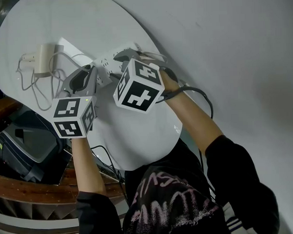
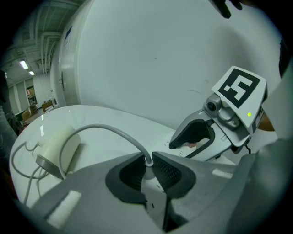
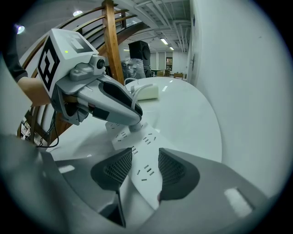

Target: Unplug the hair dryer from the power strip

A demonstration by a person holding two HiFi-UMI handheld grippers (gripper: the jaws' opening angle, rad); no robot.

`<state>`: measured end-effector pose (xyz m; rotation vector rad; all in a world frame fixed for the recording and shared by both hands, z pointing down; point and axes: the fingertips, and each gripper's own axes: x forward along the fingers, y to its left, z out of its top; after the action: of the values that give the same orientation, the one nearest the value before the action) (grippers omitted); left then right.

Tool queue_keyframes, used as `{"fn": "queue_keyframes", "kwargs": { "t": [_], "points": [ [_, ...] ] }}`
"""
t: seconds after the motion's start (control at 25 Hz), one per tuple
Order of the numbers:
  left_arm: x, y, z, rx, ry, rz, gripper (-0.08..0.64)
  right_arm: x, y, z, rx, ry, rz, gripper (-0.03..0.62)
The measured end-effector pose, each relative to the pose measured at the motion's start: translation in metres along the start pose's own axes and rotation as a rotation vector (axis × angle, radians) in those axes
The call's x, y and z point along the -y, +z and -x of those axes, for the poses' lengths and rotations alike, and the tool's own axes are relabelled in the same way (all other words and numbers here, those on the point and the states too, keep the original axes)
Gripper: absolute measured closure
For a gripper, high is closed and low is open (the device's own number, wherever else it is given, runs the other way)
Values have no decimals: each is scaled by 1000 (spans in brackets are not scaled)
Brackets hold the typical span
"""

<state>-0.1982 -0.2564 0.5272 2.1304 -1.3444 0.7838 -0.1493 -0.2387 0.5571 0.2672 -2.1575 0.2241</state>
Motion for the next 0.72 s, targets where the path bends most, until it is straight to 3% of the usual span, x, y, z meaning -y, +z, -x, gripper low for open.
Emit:
{"fn": "queue_keyframes", "kwargs": {
  "t": [0.12, 0.24, 0.36, 0.48, 0.72],
  "points": [
    [4, 6, 5, 36, -9, -25, 509, 0, 0, 1, -4, 1, -5, 396],
    [-4, 38, 21, 159, -20, 41, 509, 1, 1, 0, -6, 4, 2, 397],
    [-13, 54, 28, 159, 0, 4, 508, 1, -1, 1, -5, 0, -1, 399],
    [-12, 51, 36, 179, -33, 35, 508, 0, 0, 0, -5, -7, 2, 399],
    [-10, 43, 41, 176, -5, 37, 506, 0, 1, 0, 11, -23, 2, 399]
  ]
}}
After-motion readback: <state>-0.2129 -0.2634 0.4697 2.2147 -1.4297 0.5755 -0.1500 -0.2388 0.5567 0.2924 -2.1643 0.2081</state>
